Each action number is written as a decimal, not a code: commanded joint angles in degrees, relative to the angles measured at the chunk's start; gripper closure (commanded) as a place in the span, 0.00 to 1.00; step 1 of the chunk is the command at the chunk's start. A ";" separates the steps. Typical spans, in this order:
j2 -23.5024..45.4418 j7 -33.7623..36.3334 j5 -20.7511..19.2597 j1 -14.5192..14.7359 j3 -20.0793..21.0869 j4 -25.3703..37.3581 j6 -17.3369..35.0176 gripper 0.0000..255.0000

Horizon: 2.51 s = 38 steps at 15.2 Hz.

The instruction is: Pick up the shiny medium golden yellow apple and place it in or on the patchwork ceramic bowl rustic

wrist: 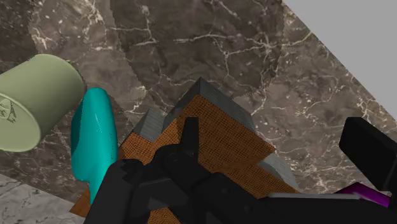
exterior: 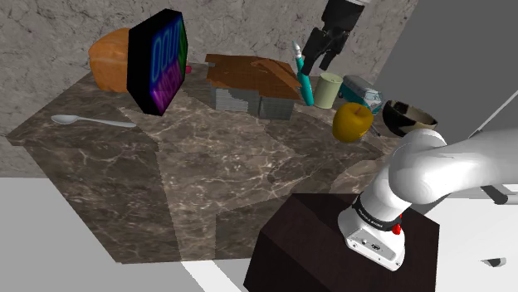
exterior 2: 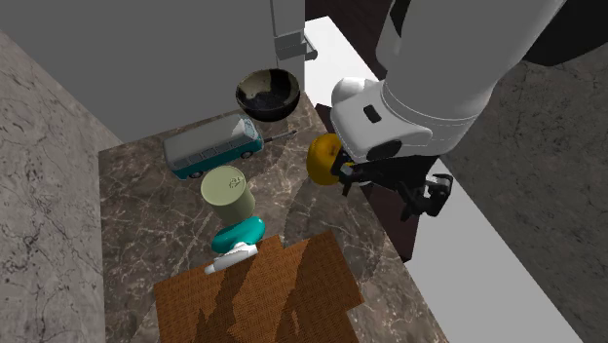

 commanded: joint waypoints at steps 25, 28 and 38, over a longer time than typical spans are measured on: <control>-27.54 6.71 -11.76 -8.89 -0.34 -21.26 -8.91 0.00; -27.54 6.71 -11.76 -8.89 -0.34 -21.26 -8.91 0.00; -27.54 6.71 -11.75 -8.89 -0.33 -21.25 -8.92 1.00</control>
